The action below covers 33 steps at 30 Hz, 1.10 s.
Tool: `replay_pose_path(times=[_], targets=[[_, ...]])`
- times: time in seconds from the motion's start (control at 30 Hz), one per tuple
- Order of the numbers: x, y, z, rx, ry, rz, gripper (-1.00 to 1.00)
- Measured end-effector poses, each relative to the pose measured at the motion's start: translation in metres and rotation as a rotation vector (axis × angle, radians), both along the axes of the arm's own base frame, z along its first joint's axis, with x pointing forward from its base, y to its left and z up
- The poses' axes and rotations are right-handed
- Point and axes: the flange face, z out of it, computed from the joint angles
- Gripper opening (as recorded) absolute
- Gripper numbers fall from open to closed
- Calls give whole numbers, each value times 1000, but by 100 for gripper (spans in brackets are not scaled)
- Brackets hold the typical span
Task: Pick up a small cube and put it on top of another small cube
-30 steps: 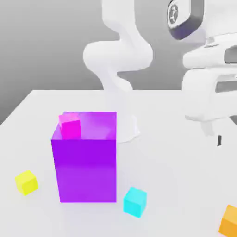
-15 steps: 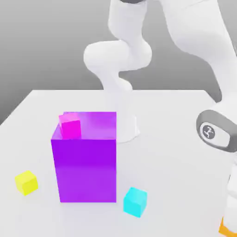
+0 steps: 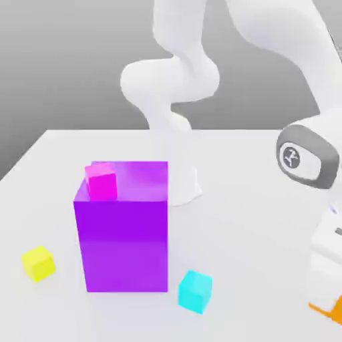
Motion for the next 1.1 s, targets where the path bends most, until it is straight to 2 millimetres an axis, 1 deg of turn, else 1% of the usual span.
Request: replay_pose_path(times=[0.1,0.17,0.27,0.37,0.47,0.57,0.67,0.7,0.73,0.77,0.8,0.87,0.9,1.07,1.1], targets=[[5,-56,37,-7,-5,-244,-100],[6,-103,60,-9,-8,-428,-100],[-4,-161,93,-11,-12,-682,-100],[-23,-199,123,-9,-14,-906,-100],[-48,-241,150,-6,-16,-1144,-100],[-78,-280,174,1,-16,-1386,-100],[-112,-312,196,11,-15,-1626,-100],[-124,-321,202,15,-14,-1705,-100],[-133,-328,203,18,-14,-1766,-100],[-138,-331,196,20,-13,-1797,-100],[-139,-333,184,21,-13,-1812,-100],[-142,-334,157,22,-13,-1824,-100],[-142,-334,149,22,-13,-1825,100],[-142,-334,149,22,-13,-1825,100],[-143,-334,145,19,-13,-1826,100]])
